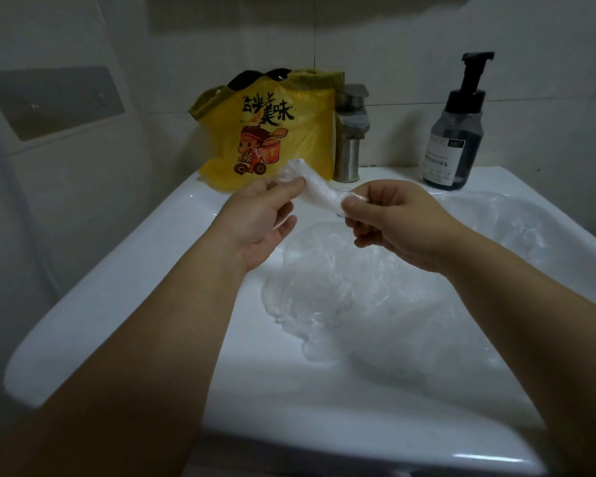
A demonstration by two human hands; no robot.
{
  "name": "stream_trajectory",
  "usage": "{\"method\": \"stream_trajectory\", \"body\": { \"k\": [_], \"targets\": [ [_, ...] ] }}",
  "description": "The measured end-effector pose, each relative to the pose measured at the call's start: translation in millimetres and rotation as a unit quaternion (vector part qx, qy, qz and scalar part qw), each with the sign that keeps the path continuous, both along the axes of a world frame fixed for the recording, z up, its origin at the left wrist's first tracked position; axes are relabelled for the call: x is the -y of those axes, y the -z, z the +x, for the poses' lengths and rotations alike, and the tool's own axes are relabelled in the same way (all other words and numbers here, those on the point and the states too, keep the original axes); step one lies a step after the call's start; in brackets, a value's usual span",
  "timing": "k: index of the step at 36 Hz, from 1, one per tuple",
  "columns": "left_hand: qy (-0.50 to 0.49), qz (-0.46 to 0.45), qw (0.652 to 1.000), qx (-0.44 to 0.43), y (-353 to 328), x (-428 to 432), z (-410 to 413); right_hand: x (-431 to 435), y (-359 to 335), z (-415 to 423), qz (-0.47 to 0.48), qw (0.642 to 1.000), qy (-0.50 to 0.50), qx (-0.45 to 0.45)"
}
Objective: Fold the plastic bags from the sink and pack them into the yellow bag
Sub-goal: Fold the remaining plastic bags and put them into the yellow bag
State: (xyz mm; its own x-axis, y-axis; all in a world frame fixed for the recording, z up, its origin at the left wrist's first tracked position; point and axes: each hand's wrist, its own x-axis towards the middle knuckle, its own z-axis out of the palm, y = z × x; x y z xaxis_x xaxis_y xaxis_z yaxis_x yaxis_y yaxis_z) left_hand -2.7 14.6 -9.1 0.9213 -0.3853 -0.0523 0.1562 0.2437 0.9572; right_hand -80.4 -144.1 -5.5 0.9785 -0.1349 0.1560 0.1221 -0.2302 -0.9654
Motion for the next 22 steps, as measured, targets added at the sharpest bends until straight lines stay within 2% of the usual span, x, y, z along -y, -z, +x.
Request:
{"method": "stream_trajectory", "body": {
  "k": [5, 9, 17, 22],
  "targets": [
    [0.009, -0.031, 0.999, 0.035, -2.4, 1.3, -4.0, 1.2, -0.1, 0.7, 0.006, 1.0, 0.002, -0.011],
    [-0.065, 0.059, 0.99, 0.114, 0.2, 2.6, -2.0, 2.5, 0.4, 2.2, -0.012, 1.0, 0.024, 0.003],
    [-0.018, 0.07, 0.988, 0.139, -2.6, -1.0, -3.9, 2.4, 1.0, 3.1, -0.023, 0.999, 0.036, 0.019],
    [0.002, 0.132, 0.973, 0.189, -2.1, -4.1, -5.3, 5.8, -1.6, 2.9, 0.0, 0.999, 0.031, 0.013]
  ]
}}
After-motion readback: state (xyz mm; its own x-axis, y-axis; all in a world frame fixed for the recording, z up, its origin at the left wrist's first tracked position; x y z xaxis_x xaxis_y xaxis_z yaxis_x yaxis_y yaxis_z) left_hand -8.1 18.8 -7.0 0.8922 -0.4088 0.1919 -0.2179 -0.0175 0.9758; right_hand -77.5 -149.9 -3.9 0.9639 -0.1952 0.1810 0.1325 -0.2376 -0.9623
